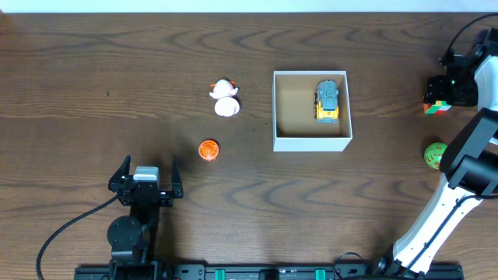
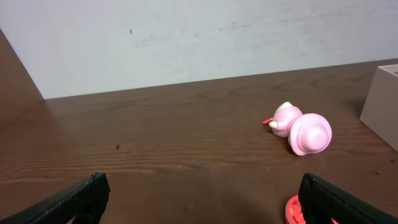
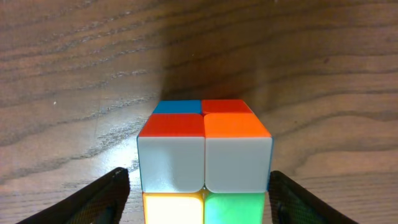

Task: Pack container
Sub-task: 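Lower and close the right gripper on the colour cube, lift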

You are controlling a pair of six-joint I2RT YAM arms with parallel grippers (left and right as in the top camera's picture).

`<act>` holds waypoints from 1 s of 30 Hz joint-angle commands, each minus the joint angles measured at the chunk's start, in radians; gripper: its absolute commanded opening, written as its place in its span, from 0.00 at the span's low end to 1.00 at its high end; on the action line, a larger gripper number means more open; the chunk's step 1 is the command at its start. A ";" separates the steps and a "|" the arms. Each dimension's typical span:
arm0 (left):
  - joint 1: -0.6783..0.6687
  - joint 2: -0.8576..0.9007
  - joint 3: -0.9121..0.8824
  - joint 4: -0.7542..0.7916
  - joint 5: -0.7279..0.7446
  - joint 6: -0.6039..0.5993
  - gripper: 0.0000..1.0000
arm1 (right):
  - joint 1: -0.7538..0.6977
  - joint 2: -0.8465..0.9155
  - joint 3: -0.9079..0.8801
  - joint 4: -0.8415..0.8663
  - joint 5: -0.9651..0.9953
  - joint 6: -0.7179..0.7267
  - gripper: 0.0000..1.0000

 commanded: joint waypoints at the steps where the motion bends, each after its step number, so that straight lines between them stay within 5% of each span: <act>1: 0.005 0.000 -0.017 -0.031 0.010 0.010 0.98 | -0.004 0.012 -0.006 -0.002 -0.011 0.006 0.72; 23: 0.005 0.000 -0.017 -0.031 0.011 0.010 0.98 | -0.001 0.012 -0.006 -0.002 -0.011 0.021 0.55; 30: 0.005 0.000 -0.017 -0.031 0.011 0.010 0.98 | 0.013 0.011 -0.004 -0.002 -0.011 0.029 0.41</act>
